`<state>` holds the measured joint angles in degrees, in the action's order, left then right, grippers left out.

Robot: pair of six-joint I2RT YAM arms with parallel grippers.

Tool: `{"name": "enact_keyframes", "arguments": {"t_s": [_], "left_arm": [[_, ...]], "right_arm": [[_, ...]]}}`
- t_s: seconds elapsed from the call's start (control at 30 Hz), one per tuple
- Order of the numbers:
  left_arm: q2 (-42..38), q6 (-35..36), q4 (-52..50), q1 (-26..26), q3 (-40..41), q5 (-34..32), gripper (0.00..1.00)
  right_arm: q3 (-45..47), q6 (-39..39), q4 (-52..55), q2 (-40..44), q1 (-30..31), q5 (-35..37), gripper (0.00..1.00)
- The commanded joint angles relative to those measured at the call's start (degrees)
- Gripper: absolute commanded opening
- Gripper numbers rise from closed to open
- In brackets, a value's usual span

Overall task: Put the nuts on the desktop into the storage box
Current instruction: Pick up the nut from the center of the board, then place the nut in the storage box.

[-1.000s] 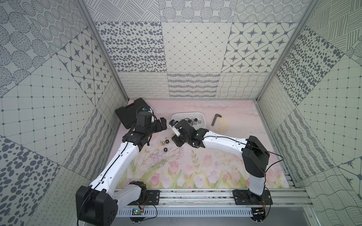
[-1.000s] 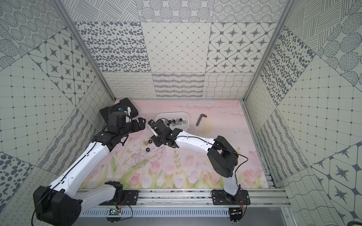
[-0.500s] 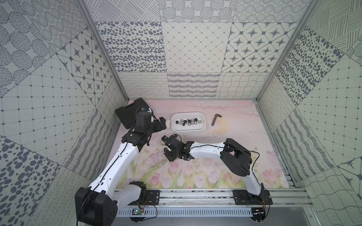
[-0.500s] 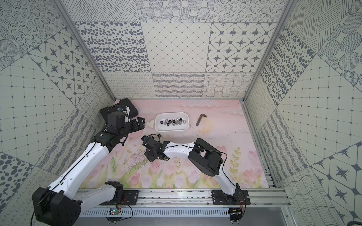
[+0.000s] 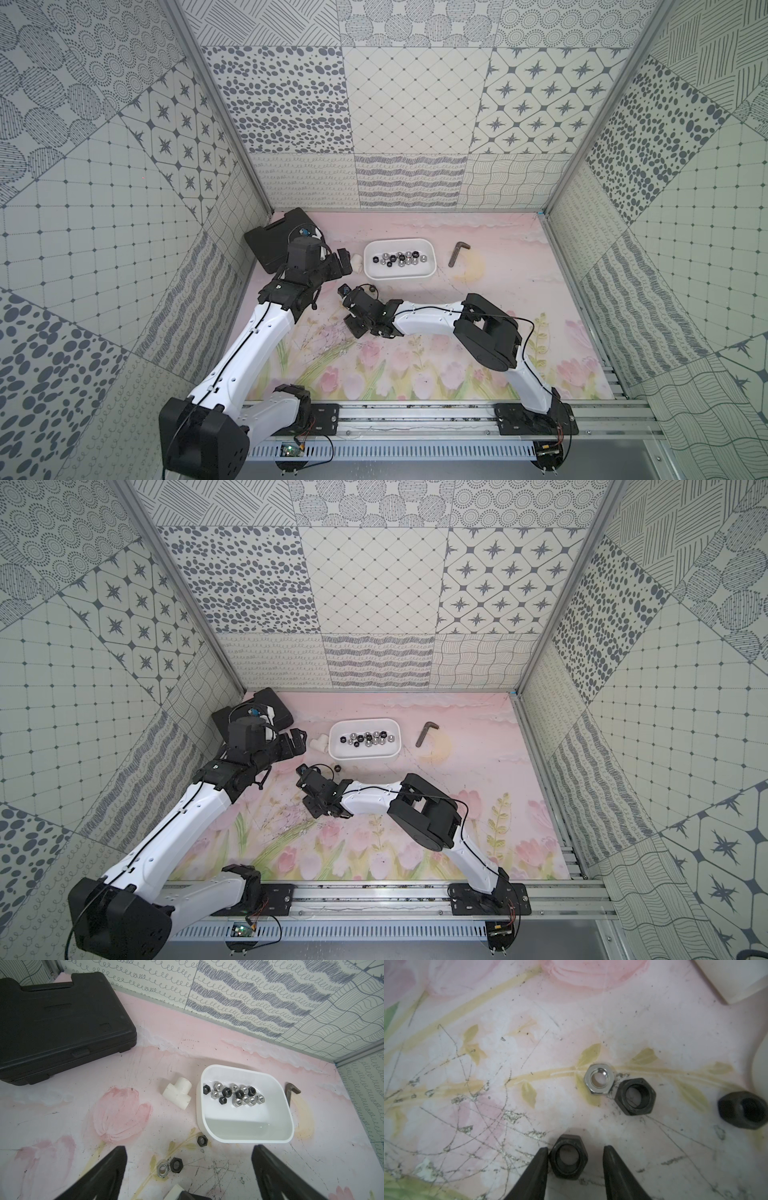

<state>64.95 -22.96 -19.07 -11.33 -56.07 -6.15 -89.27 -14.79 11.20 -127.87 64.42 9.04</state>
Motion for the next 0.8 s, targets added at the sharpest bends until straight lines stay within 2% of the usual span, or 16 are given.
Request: {"name": "enact_keyframes", "arguments": {"t_s": [0.0, 0.13, 0.4, 0.6, 0.77], "left_arm": [[-0.5, -0.1, -1.3, 0.0, 0.3, -0.3, 0.99], [-0.6, -0.1, -1.3, 0.0, 0.4, -0.3, 0.99], [-0.6, 0.0, -1.2, 0.0, 0.4, -0.2, 0.99], [-0.7, -0.1, -1.2, 0.0, 0.5, -0.1, 0.99], [-0.6, 0.0, -1.1, -0.1, 0.4, -0.1, 0.99]], "right_arm": [[0.0, 0.0, -0.3, -1.8, 0.5, -0.3, 0.32], [2.3, 0.3, -1.5, 0.3, 0.5, -0.5, 0.21], [13.5, 0.3, -8.2, 13.2, -1.2, -1.5, 0.19], [21.1, -1.9, -10.5, 25.3, -8.5, -2.1, 0.2], [16.2, -1.9, -4.8, 24.7, -16.1, -2.5, 0.2]]}}
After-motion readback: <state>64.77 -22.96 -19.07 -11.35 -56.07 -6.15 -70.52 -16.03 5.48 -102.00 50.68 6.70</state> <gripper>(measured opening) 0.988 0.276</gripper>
